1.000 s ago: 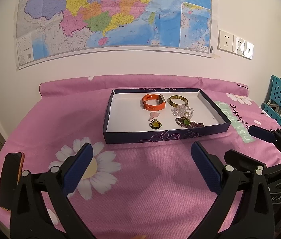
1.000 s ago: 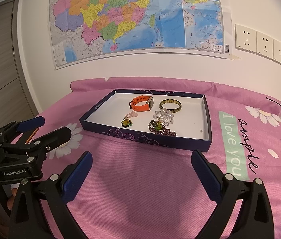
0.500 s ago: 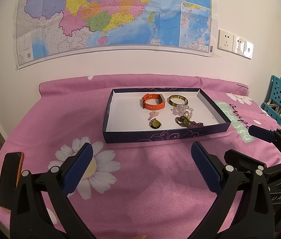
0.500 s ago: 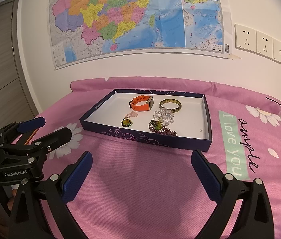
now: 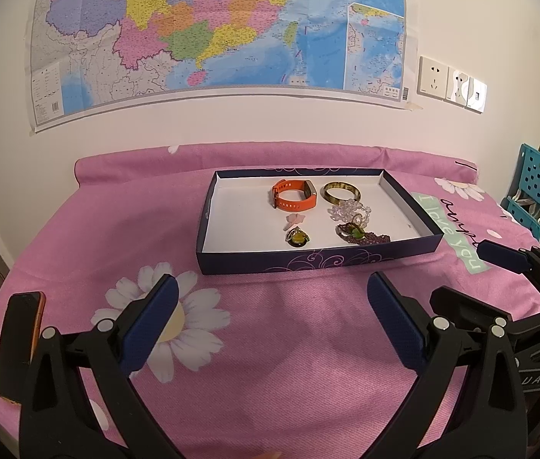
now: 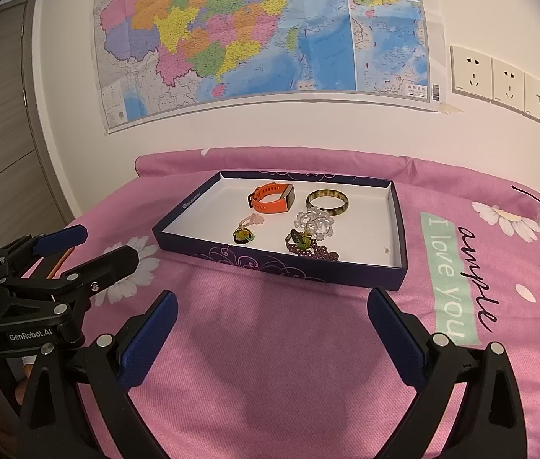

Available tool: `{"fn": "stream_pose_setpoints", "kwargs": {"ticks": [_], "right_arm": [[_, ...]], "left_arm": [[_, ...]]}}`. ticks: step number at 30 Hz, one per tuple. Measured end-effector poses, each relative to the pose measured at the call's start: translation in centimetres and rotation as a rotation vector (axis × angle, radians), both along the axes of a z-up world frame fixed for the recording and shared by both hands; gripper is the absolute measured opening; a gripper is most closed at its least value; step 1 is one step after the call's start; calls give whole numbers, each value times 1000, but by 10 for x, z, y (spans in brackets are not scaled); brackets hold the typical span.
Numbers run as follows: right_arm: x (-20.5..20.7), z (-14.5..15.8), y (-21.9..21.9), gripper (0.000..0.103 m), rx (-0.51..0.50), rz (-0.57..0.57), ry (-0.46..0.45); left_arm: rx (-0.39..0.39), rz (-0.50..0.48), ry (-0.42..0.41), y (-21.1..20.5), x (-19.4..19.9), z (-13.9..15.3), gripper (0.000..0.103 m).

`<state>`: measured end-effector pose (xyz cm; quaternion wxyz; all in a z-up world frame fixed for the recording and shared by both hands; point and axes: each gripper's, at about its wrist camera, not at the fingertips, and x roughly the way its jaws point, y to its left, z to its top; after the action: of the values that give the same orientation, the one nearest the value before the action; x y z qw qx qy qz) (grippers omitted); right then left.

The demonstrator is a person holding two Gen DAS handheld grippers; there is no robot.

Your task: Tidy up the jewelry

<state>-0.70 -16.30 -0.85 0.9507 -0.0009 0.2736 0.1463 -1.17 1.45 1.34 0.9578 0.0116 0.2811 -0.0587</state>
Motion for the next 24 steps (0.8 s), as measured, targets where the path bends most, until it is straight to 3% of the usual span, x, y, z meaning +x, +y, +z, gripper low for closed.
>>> {"fn": "stream_pose_setpoints", "kwargs": {"ticks": [24], "right_arm": [[0,0,0,96,1,1,4]], "left_arm": [[0,1,8,0,1,-3,97]]}}
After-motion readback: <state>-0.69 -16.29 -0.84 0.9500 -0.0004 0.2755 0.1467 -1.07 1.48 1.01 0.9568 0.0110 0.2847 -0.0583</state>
